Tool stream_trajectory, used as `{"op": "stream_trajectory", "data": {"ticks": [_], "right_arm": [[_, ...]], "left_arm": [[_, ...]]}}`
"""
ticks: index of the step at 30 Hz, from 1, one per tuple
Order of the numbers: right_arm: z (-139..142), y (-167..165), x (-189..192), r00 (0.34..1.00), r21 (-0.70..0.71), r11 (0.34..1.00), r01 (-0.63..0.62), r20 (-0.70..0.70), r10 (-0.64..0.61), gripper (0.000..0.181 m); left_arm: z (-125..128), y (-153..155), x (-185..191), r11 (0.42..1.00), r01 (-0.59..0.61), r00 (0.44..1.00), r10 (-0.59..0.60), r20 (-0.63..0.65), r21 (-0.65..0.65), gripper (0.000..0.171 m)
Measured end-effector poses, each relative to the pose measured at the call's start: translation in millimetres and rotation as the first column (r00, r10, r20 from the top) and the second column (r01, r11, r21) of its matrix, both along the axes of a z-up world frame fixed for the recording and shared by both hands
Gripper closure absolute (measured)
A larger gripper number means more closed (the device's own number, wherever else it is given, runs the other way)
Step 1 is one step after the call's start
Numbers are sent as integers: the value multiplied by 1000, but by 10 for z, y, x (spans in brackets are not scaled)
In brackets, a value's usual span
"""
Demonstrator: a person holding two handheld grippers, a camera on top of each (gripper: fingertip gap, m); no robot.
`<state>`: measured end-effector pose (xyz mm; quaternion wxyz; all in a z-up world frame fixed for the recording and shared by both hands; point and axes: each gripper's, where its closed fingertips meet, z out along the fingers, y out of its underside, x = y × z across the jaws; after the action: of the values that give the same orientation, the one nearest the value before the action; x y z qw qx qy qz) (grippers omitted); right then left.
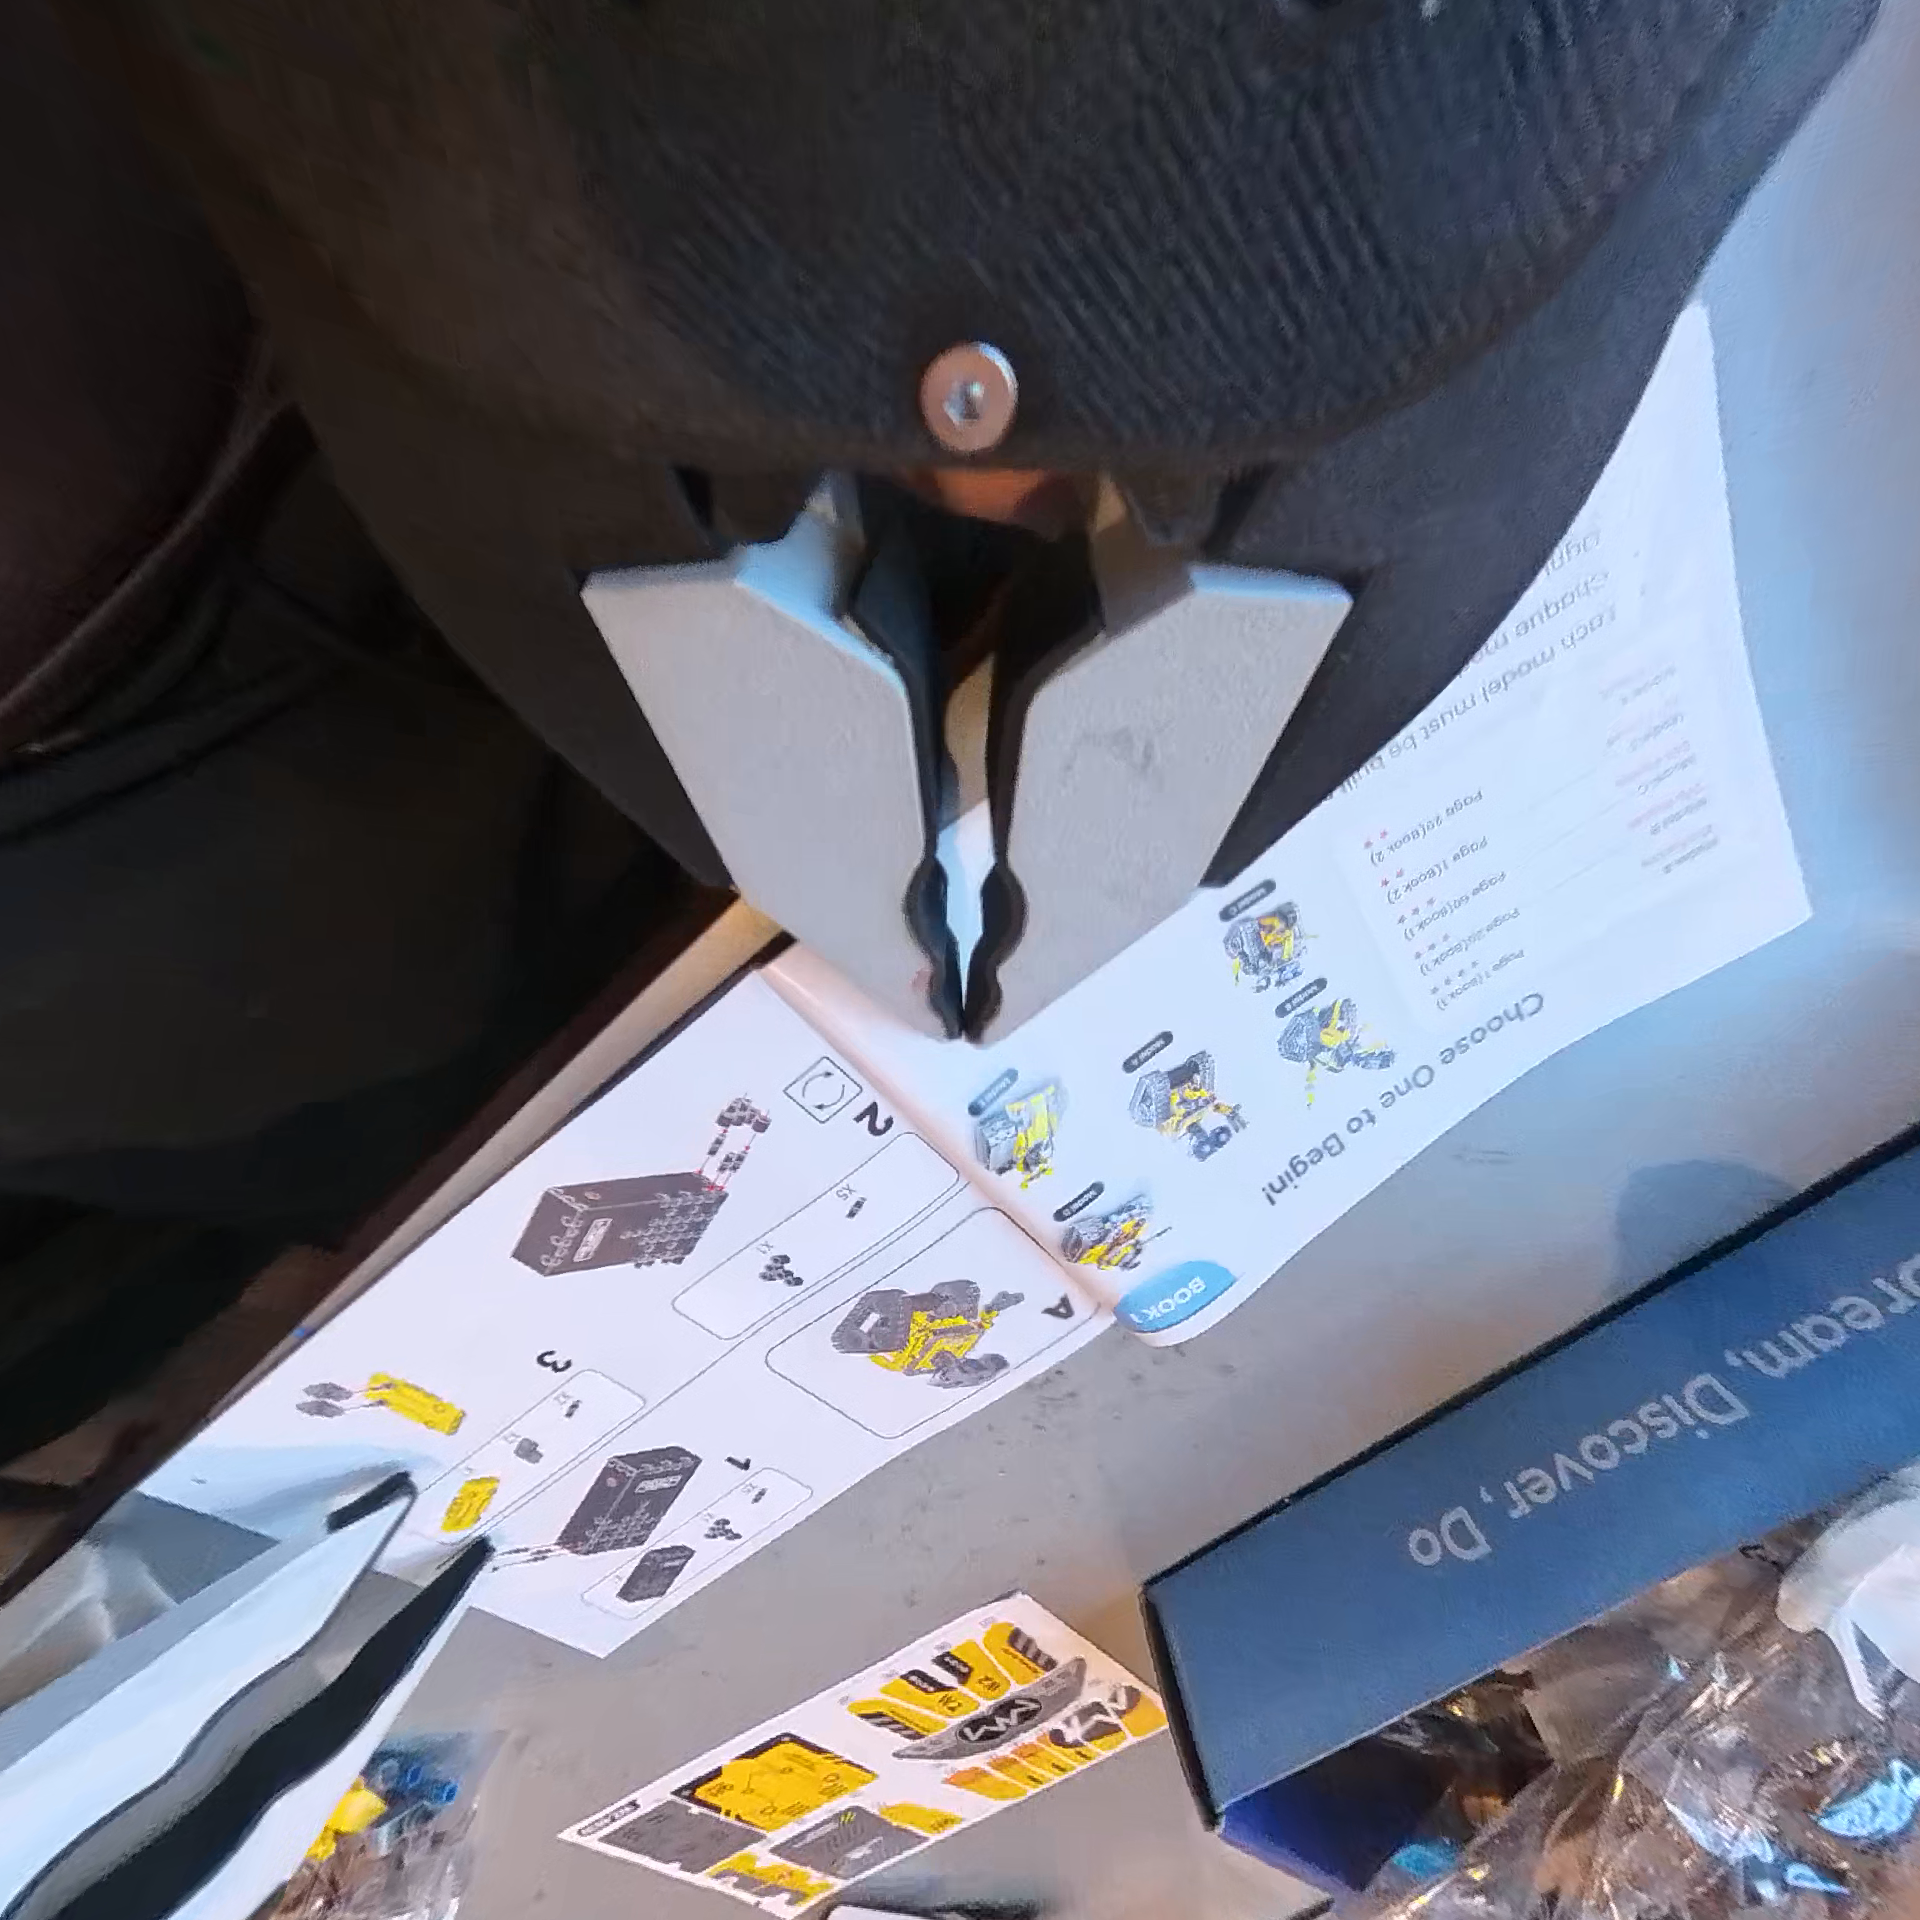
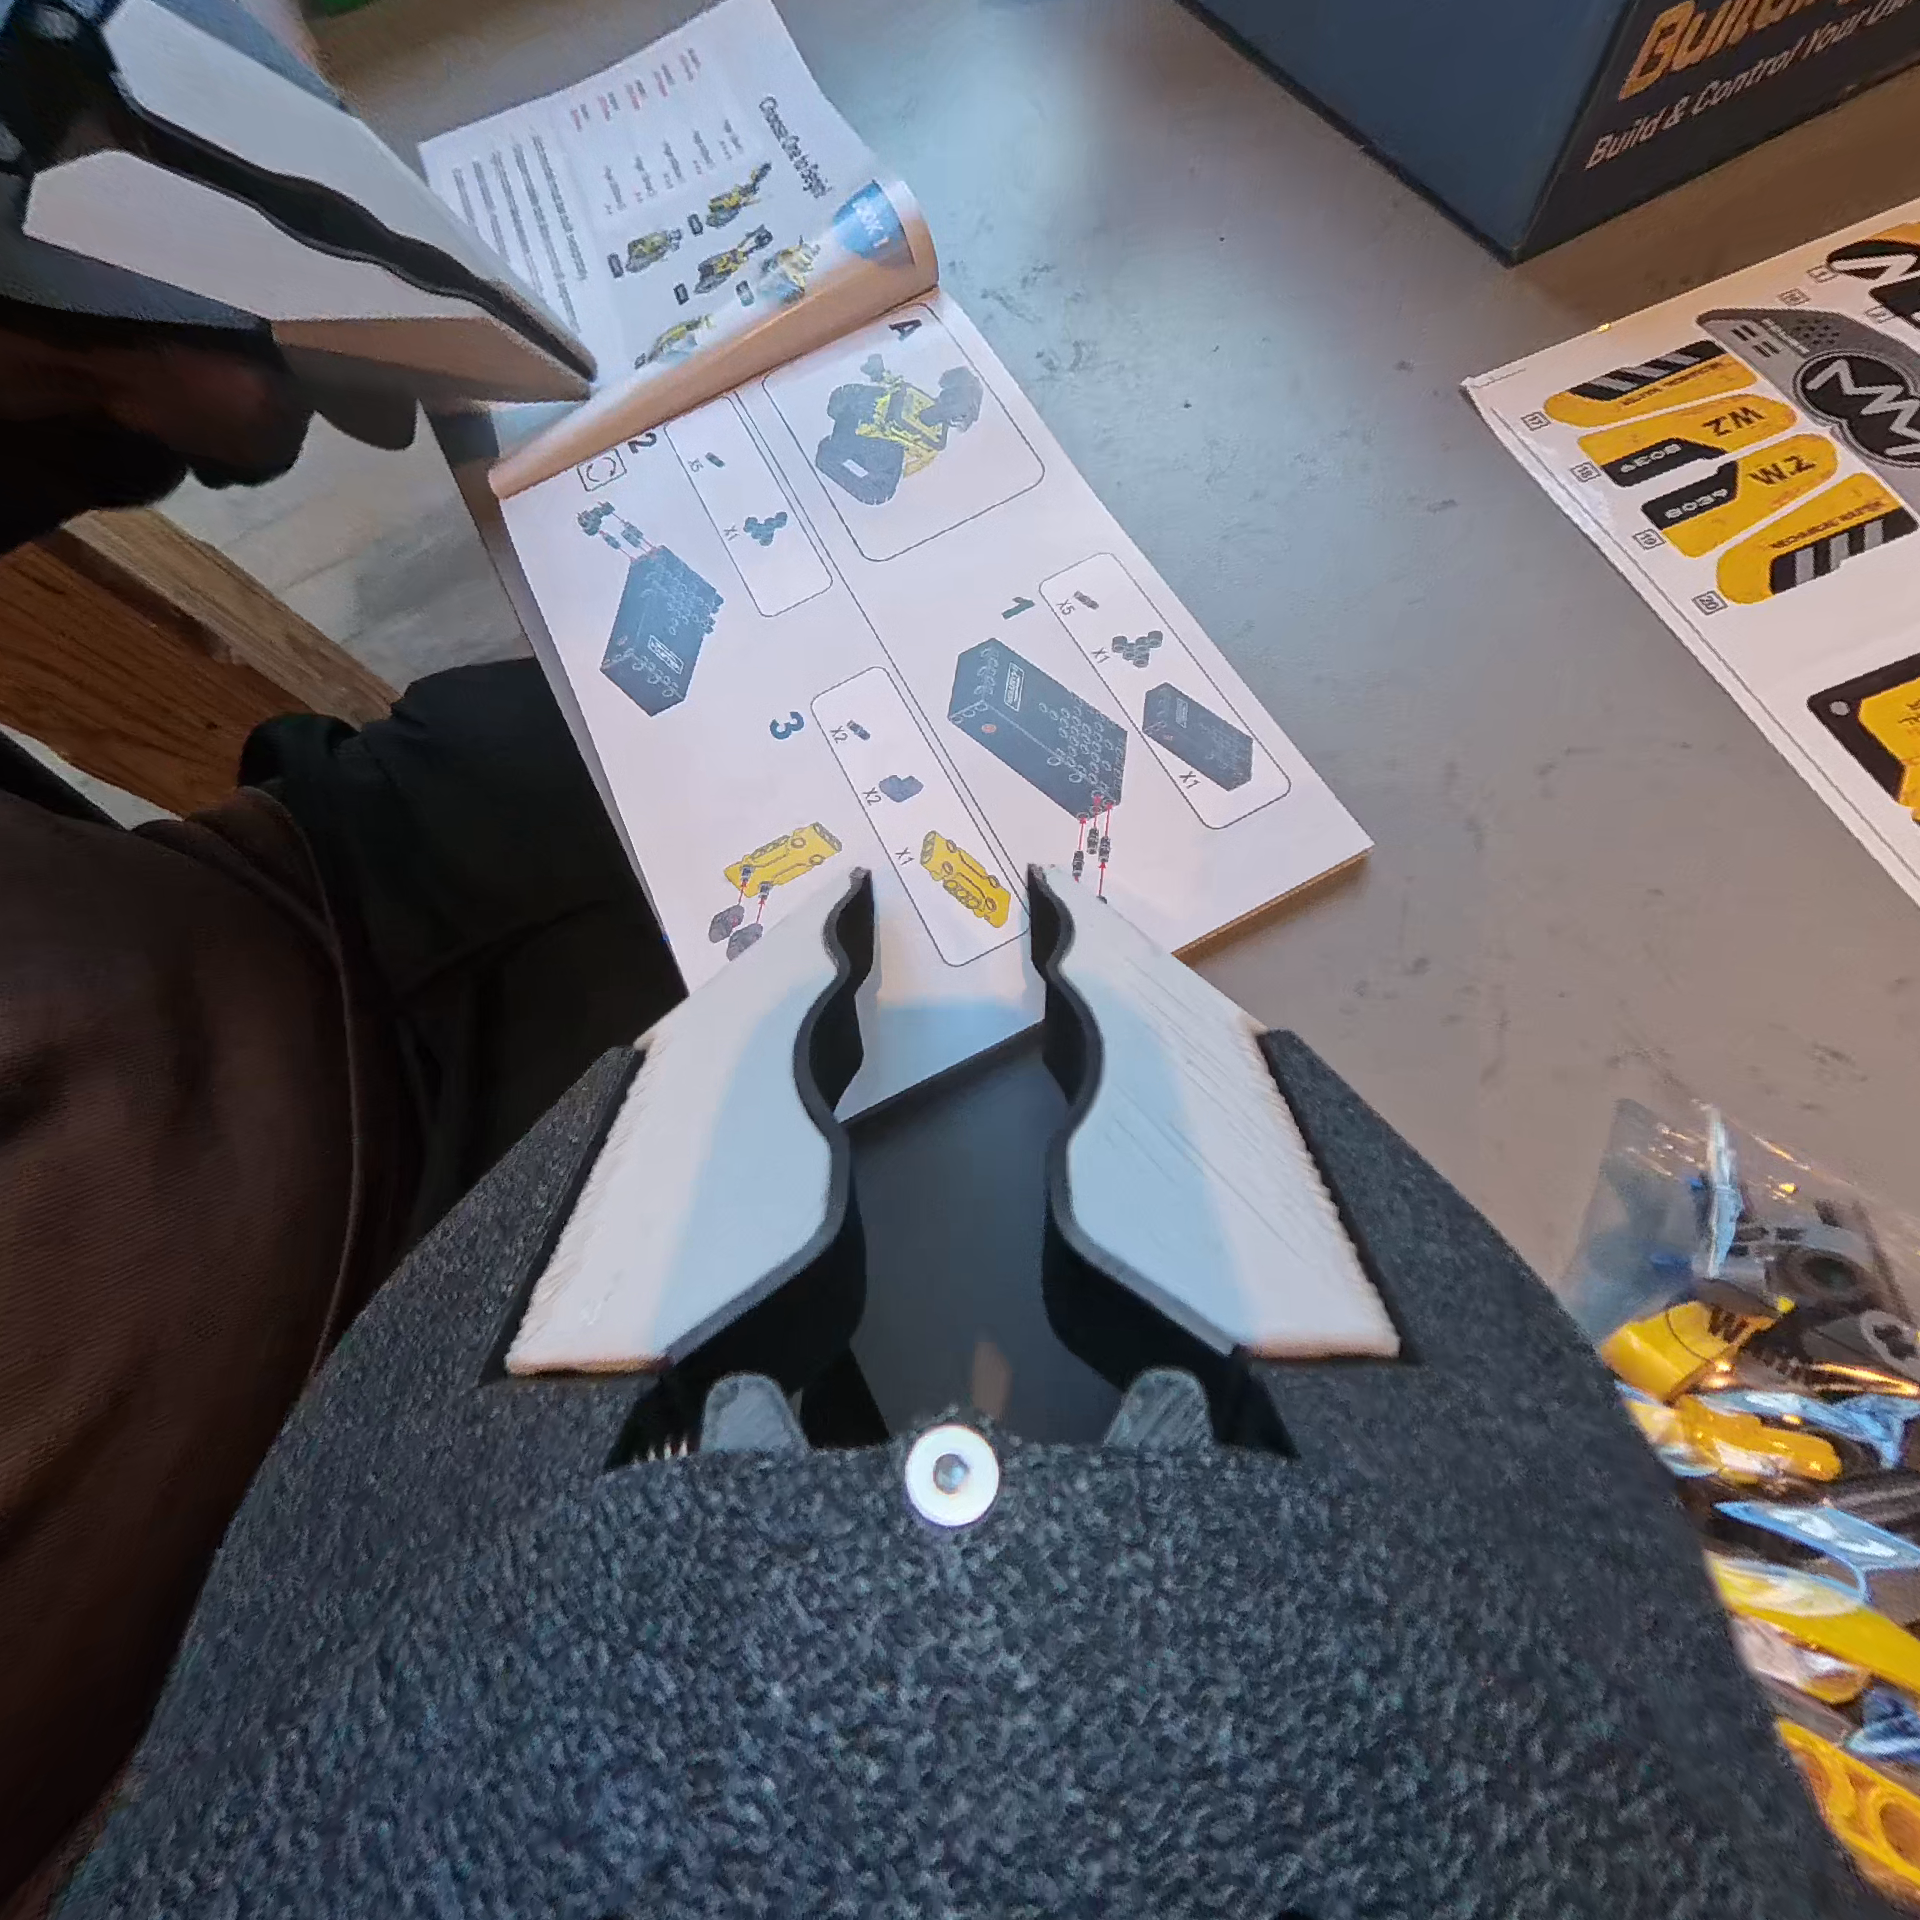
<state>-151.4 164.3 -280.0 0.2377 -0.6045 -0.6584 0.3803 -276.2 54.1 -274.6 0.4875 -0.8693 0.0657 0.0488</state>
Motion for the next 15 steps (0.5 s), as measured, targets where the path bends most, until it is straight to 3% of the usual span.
{"op": "stream_trajectory", "data": {"ticks": [2,6,15], "right_arm": [[17,27,5,1000,40,999,9,8,-9,128],[162,-84,-10,998,85,995,-48,-23,50,114],[-68,-318,82,973,211,953,-216,133,191,107]], "left_arm": [[8,-9,24,1000,-3,1000,4,-24,18,171],[19,-5,36,999,3,998,0,-57,42,171],[41,-5,130,998,24,999,-26,39,59,171]]}}
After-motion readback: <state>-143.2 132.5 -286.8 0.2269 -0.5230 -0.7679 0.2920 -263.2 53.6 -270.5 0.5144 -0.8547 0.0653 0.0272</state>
